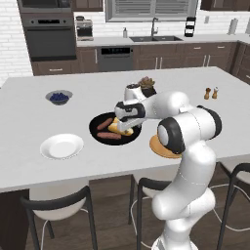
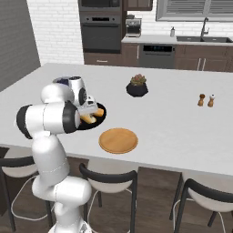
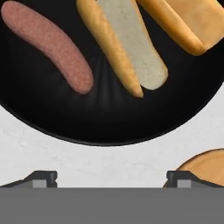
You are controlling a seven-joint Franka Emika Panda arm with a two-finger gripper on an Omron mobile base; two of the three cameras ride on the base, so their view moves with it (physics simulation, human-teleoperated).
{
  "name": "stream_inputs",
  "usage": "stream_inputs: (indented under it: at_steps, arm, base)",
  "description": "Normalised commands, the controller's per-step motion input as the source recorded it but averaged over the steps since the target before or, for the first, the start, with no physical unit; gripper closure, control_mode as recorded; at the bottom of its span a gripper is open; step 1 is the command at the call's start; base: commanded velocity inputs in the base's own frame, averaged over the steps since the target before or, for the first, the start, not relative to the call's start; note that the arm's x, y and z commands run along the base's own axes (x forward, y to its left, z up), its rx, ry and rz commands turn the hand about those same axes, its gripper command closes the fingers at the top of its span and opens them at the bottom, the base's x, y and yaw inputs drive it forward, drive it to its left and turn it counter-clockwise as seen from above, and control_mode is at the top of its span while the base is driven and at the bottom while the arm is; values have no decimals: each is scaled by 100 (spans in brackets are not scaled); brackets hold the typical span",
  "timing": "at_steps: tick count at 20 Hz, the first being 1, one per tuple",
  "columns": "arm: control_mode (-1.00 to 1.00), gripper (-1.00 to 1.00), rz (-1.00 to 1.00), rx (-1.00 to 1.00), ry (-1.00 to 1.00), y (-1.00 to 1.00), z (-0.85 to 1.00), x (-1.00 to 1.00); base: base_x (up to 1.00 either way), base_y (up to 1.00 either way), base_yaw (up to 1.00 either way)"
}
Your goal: Place one bun and one sausage from the bowl on each plate.
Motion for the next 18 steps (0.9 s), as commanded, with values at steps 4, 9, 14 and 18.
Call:
stream_inputs:
  at_steps: [4, 9, 14, 18]
  arm:
    - [-100, -100, -10, 16, 3, -39, -23, 16]
    - [-100, -100, -10, 10, 0, 0, -18, 14]
    - [-100, -100, -4, 0, -5, 11, -12, 18]
    - [-100, -100, 0, 0, -1, 31, -6, 28]
  base:
    - [0, 0, 0]
    - [0, 0, 0]
    - [0, 0, 0]
    - [0, 0, 0]
